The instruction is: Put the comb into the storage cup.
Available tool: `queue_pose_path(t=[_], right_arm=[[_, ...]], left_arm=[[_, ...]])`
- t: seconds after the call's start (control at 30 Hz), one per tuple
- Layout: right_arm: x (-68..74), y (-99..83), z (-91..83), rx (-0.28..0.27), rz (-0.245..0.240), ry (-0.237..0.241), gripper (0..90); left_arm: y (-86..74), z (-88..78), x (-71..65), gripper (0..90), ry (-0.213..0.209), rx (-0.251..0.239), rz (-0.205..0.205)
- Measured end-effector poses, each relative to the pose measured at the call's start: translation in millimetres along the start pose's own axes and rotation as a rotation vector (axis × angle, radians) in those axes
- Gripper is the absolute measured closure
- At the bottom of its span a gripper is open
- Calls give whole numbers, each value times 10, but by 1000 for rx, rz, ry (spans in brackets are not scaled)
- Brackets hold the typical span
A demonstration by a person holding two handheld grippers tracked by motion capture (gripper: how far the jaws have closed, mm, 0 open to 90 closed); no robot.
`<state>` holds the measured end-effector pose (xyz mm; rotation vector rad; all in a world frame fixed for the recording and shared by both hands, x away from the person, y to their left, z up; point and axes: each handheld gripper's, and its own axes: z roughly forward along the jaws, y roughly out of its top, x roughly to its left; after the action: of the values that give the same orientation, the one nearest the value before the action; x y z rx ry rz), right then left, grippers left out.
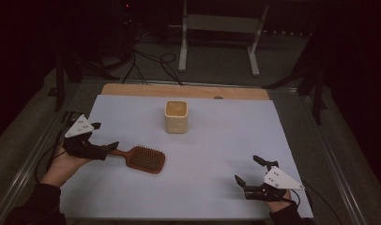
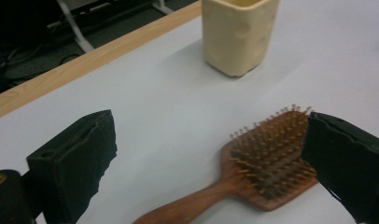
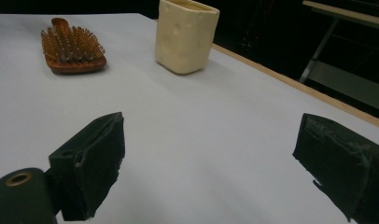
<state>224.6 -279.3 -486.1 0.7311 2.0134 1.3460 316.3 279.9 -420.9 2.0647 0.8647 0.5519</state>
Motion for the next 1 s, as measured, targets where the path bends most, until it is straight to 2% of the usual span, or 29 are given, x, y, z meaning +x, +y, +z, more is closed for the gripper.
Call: queue_pose_path(t=[0.03, 0.3, 0.47, 0.63, 0.8, 1.0], right_arm=[[-2, -2, 1, 1, -1, 0, 84], [-7, -3, 1, 2, 4, -2, 84], [-10, -9, 3, 2, 5, 2, 84], [-10, -9, -3, 2, 5, 0, 84], [-11, -10, -5, 1, 5, 1, 84], [-13, -14, 3, 4, 7, 8, 84]], left_arm=[[-10, 19, 13, 54, 11, 8, 3], [-124, 178, 180, 114, 25, 41, -45], [-194, 268, 264, 165, 46, 64, -54], [-259, 340, 311, 255, 44, 98, -50], [-311, 414, 353, 298, 51, 157, -66], [-372, 503, 407, 425, 56, 216, -88]])
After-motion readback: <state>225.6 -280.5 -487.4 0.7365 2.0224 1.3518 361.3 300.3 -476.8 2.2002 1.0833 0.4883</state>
